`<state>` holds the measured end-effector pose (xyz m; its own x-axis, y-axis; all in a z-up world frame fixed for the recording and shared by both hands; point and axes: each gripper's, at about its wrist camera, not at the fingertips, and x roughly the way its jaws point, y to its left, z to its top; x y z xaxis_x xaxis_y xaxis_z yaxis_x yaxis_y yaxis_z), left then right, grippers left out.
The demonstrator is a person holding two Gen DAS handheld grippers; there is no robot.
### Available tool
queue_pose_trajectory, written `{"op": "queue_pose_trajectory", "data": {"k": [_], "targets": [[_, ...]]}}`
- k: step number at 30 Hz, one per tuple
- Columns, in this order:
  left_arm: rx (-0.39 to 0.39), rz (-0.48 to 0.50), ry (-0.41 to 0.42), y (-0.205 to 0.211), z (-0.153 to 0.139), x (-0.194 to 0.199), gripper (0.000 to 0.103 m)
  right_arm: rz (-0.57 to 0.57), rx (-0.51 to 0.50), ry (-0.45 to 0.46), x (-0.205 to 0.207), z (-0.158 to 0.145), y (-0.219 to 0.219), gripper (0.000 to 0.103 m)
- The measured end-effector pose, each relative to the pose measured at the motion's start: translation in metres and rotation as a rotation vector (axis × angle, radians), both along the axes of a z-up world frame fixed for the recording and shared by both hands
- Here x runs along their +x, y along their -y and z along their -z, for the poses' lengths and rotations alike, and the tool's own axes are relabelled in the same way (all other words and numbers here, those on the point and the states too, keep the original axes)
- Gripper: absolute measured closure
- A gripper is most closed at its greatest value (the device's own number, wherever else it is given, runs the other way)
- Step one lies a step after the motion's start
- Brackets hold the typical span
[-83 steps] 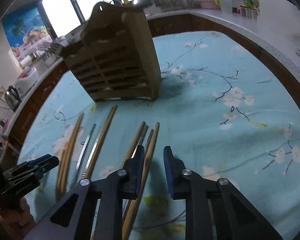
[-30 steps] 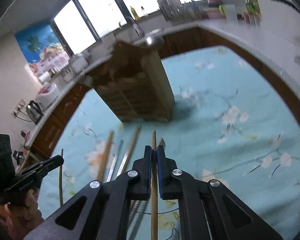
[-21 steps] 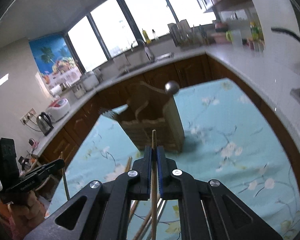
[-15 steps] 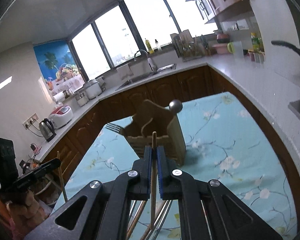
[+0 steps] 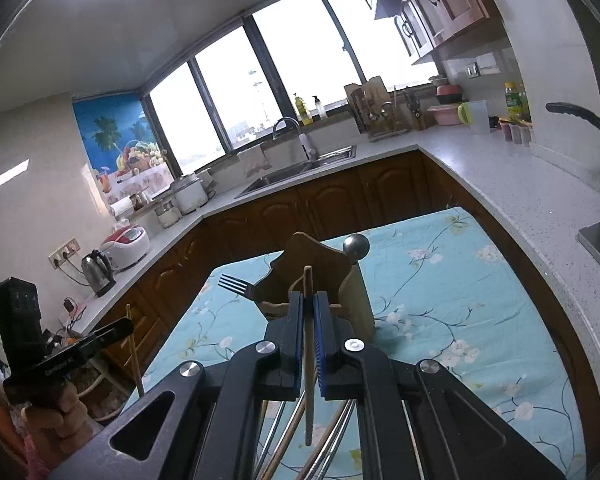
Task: Organize utensils
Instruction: 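Lift both chopsticks and lower them upright into the wooden holder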
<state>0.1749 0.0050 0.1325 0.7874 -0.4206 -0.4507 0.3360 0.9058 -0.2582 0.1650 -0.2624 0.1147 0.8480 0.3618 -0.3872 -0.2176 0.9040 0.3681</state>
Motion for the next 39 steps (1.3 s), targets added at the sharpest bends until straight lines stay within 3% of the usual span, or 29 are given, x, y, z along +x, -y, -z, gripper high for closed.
{"op": "queue_pose_trajectory", "data": {"k": [17, 23, 30, 34, 39], "targets": [[-0.02, -0.005, 0.021, 0.002, -0.01, 0.008, 0.099, -0.003, 0.0, 0.04, -0.002, -0.012, 0.0, 0.098], [-0.067, -0.06, 0.133, 0.011, -0.038, 0.03, 0.099, 0.027, -0.017, 0.083, 0.012, -0.025, -0.002, 0.098], [-0.103, -0.225, 0.323, 0.026, -0.073, 0.075, 0.099, 0.069, -0.05, 0.186, 0.046, -0.054, -0.01, 0.098], [-0.107, -0.312, 0.378, 0.032, -0.073, 0.107, 0.099, 0.1, -0.065, 0.235, 0.071, -0.069, -0.01, 0.098], [-0.145, -0.394, 0.438, 0.035, -0.052, 0.14, 0.099, 0.128, -0.072, 0.251, 0.096, -0.064, -0.007, 0.098]]}}
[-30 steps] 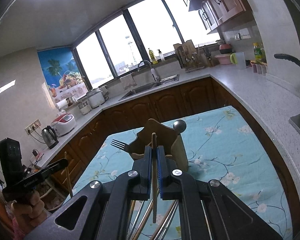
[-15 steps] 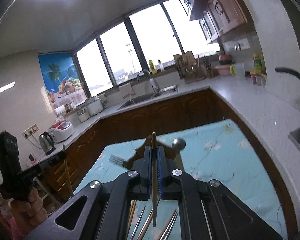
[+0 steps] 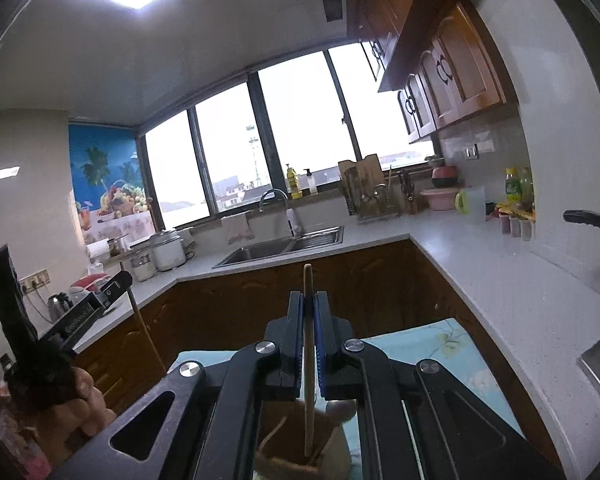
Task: Organize utensils
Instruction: 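Lift both chopsticks and lower them upright into the wooden holder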
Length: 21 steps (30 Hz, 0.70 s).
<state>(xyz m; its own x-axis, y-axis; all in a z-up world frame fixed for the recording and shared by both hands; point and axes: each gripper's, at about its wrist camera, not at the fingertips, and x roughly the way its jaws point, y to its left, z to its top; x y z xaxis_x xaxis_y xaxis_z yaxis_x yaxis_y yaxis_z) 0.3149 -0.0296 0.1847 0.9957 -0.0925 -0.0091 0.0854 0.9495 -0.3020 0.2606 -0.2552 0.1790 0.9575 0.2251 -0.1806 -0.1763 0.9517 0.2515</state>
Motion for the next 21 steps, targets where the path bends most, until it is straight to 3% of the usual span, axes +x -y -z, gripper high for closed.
{"op": "queue_pose_trajectory", "data": {"k": [8, 17, 21], "targets": [[0.014, -0.027, -0.074, 0.006, 0.05, 0.027, 0.099, 0.013, 0.01, -0.045, 0.028, 0.042, 0.0, 0.098], [0.066, 0.096, -0.17, 0.006, 0.08, 0.02, 0.099, -0.016, -0.009, -0.116, 0.031, 0.072, -0.008, 0.098], [0.09, 0.154, -0.206, 0.005, 0.08, 0.012, 0.099, -0.036, -0.014, -0.159, 0.034, 0.081, -0.009, 0.098]]}}
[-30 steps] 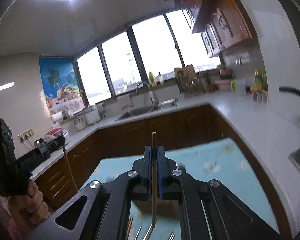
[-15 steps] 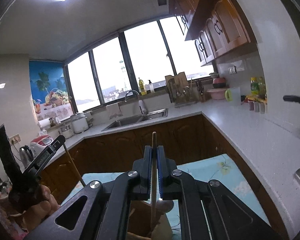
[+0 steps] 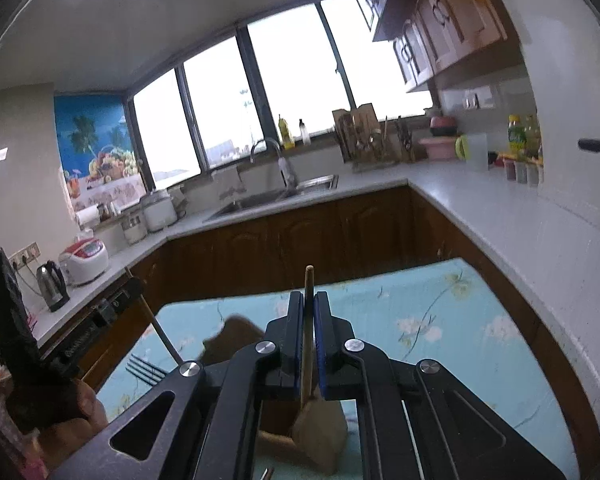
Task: Organize utensils
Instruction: 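Lift both chopsticks and lower them upright into the wooden holder, then open both tools to release the chopsticks into the holder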
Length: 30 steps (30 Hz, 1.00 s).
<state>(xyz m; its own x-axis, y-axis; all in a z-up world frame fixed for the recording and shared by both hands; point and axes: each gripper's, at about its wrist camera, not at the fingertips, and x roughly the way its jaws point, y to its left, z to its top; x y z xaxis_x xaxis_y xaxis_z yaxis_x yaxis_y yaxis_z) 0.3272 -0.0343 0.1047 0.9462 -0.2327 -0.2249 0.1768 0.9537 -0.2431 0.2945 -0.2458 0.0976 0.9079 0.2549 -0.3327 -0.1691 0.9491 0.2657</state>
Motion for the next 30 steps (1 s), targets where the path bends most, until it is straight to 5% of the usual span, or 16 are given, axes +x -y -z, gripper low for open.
{"op": "queue_pose_trajectory", "data": {"k": [15, 18, 20, 21, 26, 30], "targets": [[0.026, 0.048, -0.083, -0.003, -0.008, -0.006, 0.098, 0.012, -0.004, -0.046, 0.002, 0.0, 0.001, 0.093], [0.006, 0.042, -0.075, -0.007, -0.011, -0.01, 0.082, 0.012, 0.017, -0.047, 0.001, -0.001, 0.005, 0.091], [0.0, 0.034, -0.072, -0.01, -0.012, -0.014, 0.064, 0.018, 0.027, -0.044, -0.001, -0.002, 0.009, 0.071], [-0.007, 0.034, -0.068, -0.012, -0.014, -0.017, 0.062, 0.021, 0.037, -0.039, -0.003, -0.003, 0.01, 0.052], [-0.041, 0.009, -0.065, -0.027, -0.017, -0.037, 0.031, 0.026, 0.077, -0.024, -0.018, -0.006, 0.018, 0.034], [-0.054, -0.031, -0.085, -0.045, -0.011, -0.058, 0.019, 0.053, 0.102, -0.02, -0.04, -0.003, 0.027, 0.003]]}}
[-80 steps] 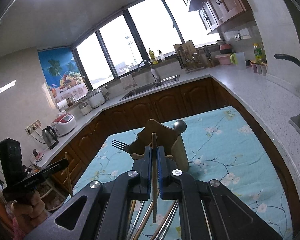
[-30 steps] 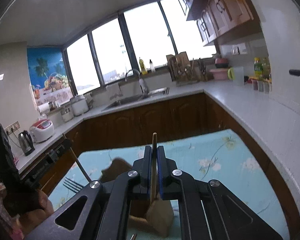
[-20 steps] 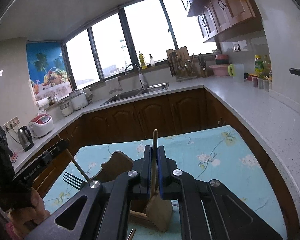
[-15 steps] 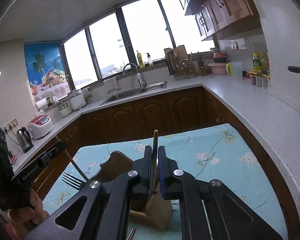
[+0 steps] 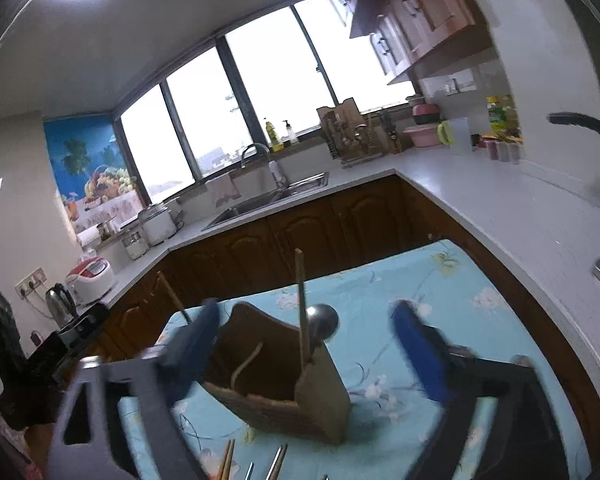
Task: Organize utensils
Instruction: 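Open both tools to release the chopsticks into the holder, then move both tools back down to the remaining chopsticks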
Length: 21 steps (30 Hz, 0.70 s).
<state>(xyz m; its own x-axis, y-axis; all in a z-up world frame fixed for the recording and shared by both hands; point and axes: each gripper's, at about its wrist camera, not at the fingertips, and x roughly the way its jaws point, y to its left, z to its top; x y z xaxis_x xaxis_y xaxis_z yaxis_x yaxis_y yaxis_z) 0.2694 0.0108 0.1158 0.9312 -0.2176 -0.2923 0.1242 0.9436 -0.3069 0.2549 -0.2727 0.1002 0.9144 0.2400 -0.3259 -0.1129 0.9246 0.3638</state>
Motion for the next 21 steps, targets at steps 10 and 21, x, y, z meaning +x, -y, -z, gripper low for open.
{"op": "queue_pose_trajectory", "data": {"k": [10, 21], "targets": [[0.052, -0.031, -0.214, -0.025, 0.068, -0.048, 0.017, 0.0, 0.053, -0.118, -0.049, 0.049, 0.007, 0.003], [0.073, -0.017, -0.36, -0.024, 0.112, -0.077, 0.017, -0.047, 0.018, -0.233, -0.083, 0.09, -0.015, 0.005]]}}
